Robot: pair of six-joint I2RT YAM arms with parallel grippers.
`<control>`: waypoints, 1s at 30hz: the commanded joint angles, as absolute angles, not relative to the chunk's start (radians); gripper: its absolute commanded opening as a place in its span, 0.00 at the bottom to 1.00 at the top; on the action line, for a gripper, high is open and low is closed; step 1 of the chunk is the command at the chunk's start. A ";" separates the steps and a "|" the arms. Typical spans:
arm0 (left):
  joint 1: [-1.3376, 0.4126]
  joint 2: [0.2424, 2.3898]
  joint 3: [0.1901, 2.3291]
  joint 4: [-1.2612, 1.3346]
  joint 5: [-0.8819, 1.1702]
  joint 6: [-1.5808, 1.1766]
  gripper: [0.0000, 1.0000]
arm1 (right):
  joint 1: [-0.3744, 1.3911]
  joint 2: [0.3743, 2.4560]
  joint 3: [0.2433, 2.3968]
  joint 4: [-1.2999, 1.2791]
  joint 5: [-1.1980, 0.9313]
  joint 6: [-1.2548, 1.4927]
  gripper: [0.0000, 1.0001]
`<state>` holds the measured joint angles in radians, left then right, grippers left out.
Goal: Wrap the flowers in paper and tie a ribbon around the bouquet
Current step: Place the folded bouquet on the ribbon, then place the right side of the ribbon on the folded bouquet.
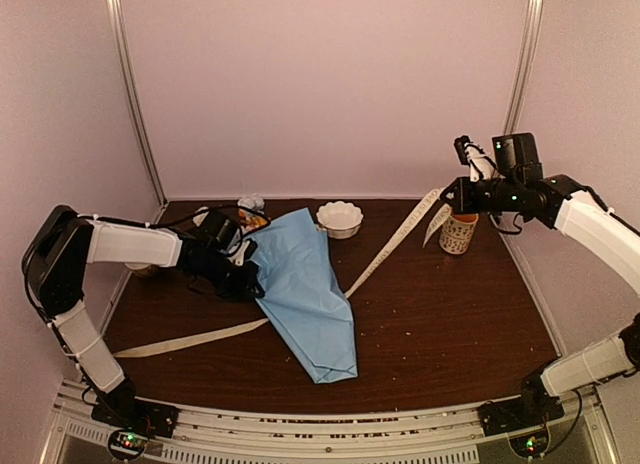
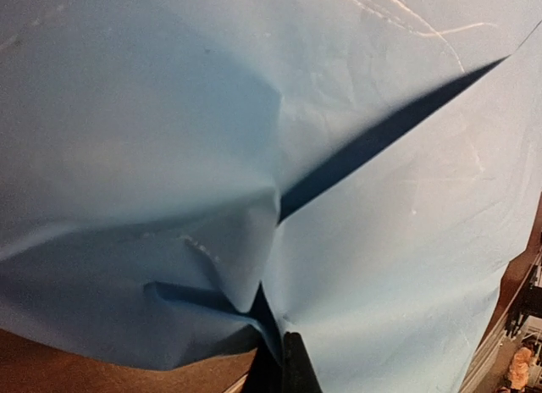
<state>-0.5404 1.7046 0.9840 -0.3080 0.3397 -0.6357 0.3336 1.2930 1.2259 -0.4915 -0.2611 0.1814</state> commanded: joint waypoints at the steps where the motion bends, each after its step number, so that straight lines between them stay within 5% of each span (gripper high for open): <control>1: -0.570 1.753 1.002 -0.303 0.383 -0.584 0.00 | 0.488 1.286 1.235 -0.414 -0.342 0.111 0.00; 11: -0.585 1.793 0.994 -0.285 0.367 -0.576 0.00 | 0.708 1.419 1.445 -0.275 -0.537 0.173 0.00; 18: -0.585 1.791 0.980 -0.273 0.366 -0.585 0.00 | 0.894 1.720 1.509 -0.315 -0.588 0.206 0.00; 30: -0.584 1.775 0.989 -0.302 0.361 -0.586 0.00 | 0.930 2.139 1.705 -0.564 -0.498 0.258 0.00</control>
<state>-0.5762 1.7805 0.9882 -0.2989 0.3519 -0.5961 0.9352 2.0830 1.6192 -0.4400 -0.5434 0.2447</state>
